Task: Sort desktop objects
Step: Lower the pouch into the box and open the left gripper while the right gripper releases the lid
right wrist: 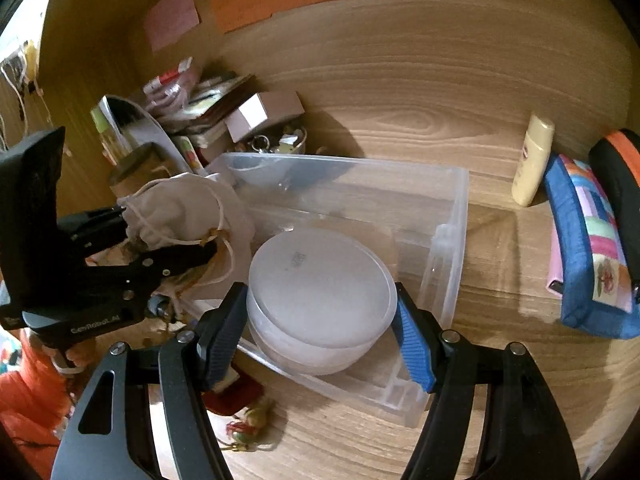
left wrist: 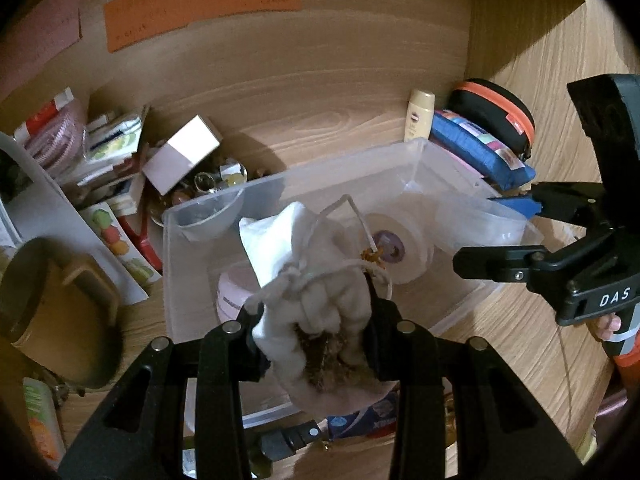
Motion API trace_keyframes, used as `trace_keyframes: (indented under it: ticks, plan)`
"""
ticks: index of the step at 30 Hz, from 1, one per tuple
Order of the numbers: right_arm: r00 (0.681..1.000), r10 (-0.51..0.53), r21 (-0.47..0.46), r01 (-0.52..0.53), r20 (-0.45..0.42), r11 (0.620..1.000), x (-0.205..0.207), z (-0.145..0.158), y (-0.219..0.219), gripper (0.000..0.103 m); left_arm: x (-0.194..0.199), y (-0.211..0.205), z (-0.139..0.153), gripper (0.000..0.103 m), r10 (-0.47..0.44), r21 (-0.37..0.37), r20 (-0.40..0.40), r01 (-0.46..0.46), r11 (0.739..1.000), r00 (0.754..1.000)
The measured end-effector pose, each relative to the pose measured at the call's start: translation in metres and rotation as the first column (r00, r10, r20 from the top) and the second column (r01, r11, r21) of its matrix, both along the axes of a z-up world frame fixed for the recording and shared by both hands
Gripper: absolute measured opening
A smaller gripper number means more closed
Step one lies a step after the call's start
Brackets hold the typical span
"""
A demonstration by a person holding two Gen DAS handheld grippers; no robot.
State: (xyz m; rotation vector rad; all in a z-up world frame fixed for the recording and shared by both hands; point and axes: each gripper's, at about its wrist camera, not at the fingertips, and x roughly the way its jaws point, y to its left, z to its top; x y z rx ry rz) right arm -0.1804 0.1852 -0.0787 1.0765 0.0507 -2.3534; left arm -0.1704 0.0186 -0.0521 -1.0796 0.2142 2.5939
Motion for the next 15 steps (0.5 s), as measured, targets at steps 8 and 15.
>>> trace_keyframes:
  ticks: [8, 15]
  plan:
    - [1.0, 0.025, 0.041, -0.026, 0.018, 0.999, -0.004, -0.005, -0.013, 0.065, -0.001, -0.007, -0.004, 0.047, -0.01, 0.013, -0.004, 0.01, 1.0, 1.0]
    - [0.999, 0.029, 0.044, -0.03, 0.024, 0.999, -0.002, -0.005, -0.016, 0.065, -0.005, -0.015, -0.005, 0.059, -0.013, 0.04, 0.017, 0.012, 0.999, 1.0]
